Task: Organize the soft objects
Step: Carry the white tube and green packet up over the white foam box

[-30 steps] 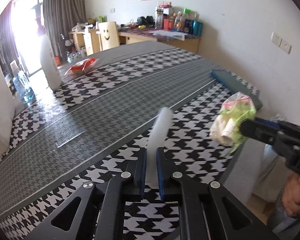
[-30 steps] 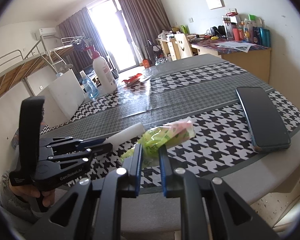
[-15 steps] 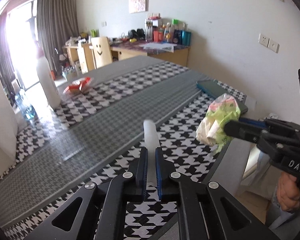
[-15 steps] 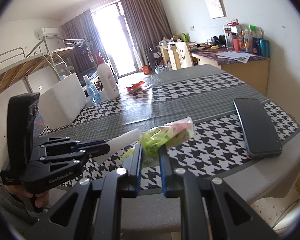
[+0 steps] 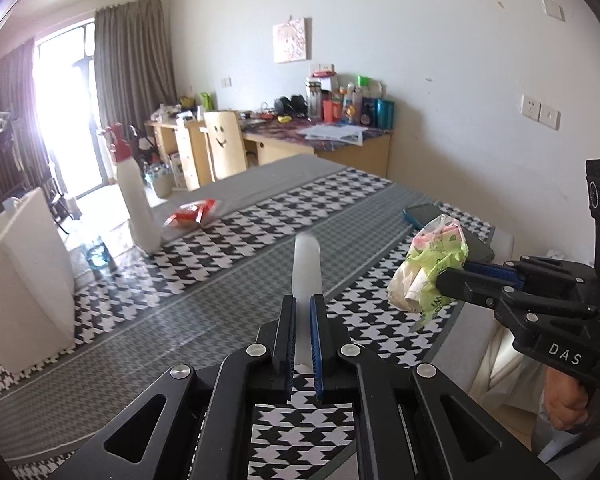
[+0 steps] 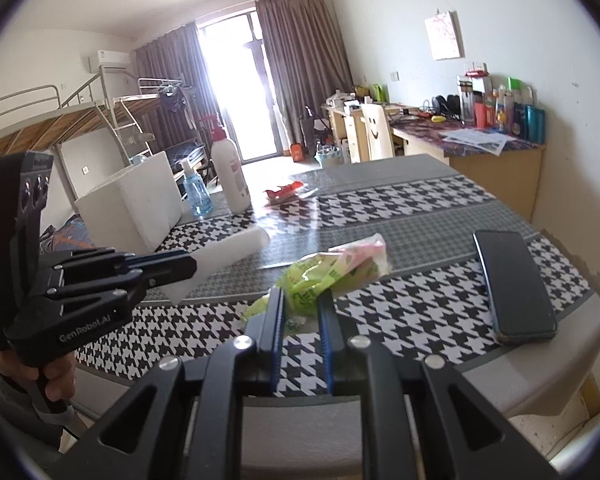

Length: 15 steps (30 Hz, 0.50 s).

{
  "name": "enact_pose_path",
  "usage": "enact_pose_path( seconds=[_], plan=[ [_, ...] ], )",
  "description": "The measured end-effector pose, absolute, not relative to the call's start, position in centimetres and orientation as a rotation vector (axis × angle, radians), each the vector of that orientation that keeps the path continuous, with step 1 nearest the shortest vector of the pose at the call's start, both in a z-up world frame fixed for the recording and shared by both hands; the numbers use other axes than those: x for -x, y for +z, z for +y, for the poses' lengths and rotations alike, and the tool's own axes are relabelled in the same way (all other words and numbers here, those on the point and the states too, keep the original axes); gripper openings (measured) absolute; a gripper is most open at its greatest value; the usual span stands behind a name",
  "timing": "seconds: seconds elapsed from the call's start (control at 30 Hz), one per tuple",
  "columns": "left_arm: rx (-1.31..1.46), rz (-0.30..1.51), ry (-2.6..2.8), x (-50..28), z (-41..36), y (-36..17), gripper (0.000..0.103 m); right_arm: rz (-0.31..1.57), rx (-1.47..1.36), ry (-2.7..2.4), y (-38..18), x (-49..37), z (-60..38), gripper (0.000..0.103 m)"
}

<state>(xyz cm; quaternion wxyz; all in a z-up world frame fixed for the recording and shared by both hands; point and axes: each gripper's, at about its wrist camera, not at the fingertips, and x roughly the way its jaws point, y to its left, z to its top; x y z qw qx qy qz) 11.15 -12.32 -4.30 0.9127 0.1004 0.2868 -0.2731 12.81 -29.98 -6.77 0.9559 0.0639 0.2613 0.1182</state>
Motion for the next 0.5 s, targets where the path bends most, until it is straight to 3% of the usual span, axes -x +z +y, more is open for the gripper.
enact_pose_path(
  seconds=[0.5],
  plan=[
    [-0.156,0.483,-0.446,-11.4,-8.0,-1.4,0.007,0.478,-0.051,0.279,-4.3,-14.7,-26.7,0.02]
  ],
)
